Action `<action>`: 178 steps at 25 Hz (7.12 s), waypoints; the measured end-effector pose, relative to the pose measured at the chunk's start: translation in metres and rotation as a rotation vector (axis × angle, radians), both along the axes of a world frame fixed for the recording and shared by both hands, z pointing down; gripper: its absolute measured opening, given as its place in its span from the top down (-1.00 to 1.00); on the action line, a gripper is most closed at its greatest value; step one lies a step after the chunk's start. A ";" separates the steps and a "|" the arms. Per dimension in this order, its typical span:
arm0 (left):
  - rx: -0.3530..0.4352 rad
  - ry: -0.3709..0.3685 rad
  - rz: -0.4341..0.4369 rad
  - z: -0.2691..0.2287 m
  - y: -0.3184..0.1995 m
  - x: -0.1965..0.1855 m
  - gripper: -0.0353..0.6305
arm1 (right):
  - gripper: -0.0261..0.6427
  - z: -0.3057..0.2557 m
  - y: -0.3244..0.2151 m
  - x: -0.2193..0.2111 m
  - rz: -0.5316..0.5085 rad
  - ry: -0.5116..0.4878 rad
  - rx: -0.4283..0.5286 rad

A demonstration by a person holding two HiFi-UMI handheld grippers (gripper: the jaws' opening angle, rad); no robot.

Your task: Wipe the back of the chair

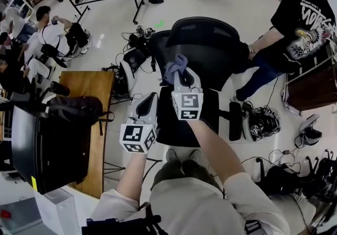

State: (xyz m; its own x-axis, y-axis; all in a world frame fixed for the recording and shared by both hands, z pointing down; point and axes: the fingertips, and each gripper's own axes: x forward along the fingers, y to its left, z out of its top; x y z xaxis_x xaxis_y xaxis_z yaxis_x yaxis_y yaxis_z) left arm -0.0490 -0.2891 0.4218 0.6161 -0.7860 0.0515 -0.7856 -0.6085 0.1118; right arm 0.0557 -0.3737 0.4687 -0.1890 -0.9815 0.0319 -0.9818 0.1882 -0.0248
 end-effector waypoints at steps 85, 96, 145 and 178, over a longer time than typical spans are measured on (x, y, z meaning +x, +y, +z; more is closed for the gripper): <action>-0.159 0.089 -0.010 0.110 -0.066 -0.014 0.72 | 0.79 0.226 -0.114 -0.001 0.069 0.019 -0.137; -0.184 0.069 -0.178 0.131 -0.104 -0.113 0.72 | 0.79 0.309 -0.235 -0.057 0.034 0.153 -0.305; -0.202 -0.101 -0.150 0.229 -0.153 0.011 0.69 | 0.79 0.423 -0.202 0.079 0.129 0.045 -0.416; -0.291 -0.118 -0.196 0.306 -0.185 -0.019 0.68 | 0.79 0.561 -0.260 -0.069 -0.067 0.002 -0.562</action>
